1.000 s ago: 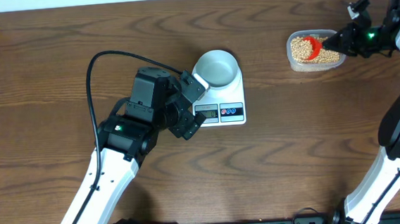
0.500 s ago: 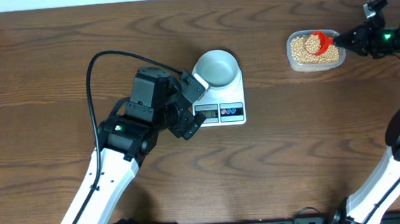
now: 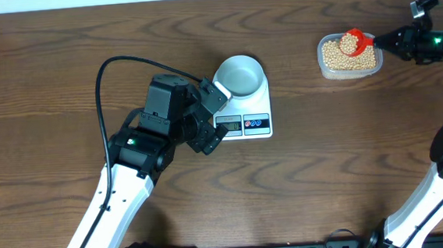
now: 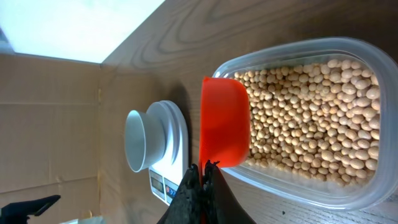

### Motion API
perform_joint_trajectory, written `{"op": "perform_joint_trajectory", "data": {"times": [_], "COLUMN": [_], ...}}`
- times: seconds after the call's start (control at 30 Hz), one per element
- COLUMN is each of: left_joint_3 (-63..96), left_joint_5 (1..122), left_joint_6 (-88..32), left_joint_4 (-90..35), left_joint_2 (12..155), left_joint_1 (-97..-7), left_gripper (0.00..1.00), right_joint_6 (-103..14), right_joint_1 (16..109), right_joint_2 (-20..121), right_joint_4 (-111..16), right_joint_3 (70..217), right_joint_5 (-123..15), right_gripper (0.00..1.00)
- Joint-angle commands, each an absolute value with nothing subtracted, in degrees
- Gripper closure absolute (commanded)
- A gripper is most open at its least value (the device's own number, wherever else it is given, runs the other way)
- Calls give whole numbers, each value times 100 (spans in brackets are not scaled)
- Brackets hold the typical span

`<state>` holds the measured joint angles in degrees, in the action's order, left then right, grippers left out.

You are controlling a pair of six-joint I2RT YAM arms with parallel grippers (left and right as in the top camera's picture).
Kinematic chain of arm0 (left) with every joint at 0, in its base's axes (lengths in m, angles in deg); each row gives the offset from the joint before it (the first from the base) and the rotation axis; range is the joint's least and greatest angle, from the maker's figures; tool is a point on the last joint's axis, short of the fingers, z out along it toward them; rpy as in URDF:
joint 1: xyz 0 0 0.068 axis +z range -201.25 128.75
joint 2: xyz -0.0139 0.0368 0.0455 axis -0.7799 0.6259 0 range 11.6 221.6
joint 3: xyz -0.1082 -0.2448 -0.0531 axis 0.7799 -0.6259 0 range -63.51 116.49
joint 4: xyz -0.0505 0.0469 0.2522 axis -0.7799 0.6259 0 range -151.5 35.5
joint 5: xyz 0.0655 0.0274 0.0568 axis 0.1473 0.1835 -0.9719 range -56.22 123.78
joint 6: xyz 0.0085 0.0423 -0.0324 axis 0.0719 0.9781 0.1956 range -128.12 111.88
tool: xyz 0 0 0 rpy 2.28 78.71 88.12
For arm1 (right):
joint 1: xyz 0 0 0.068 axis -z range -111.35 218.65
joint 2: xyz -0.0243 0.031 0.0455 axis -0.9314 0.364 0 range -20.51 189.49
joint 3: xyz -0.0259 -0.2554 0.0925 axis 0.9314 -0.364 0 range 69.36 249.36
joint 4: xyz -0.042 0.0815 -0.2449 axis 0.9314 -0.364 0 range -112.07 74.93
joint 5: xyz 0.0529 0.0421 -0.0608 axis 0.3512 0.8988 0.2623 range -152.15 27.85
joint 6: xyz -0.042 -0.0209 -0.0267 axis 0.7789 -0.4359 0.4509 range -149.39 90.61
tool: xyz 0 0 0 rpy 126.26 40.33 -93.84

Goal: Scoop item into bowl and weigh 50g on scale
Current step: 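Drag the scoop through the soybeans and lift it out filled, then carry the filled scoop leftward over the grey bowl on the scale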

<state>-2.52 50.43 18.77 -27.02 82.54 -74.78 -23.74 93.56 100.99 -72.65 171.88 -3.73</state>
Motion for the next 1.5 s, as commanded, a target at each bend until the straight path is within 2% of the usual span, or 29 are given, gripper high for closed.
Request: {"op": "perform_joint_trajectory", "data": {"times": [0.0, 0.77, 1.47], "left_joint_3": [-243, -243, -243], "left_joint_5": [5113, 5113, 5113], "left_joint_6": [1928, 1928, 1928], "left_joint_4": [-2700, -2700, -2700], "left_joint_2": [8232, 8232, 8232], "left_joint_1": [-7469, -7469, -7469], "left_gripper": [14, 14, 14], "right_joint_6": [-2306, -2286, -2289], "right_joint_1": [9391, 9168, 7824], "right_joint_2": [10144, 10144, 10144], "right_joint_4": [-7250, -7119, -7007], "right_joint_3": [17155, 17155, 17155], "right_joint_5": [-41, 1119, 1200], "right_gripper": [99, 99, 99]}}
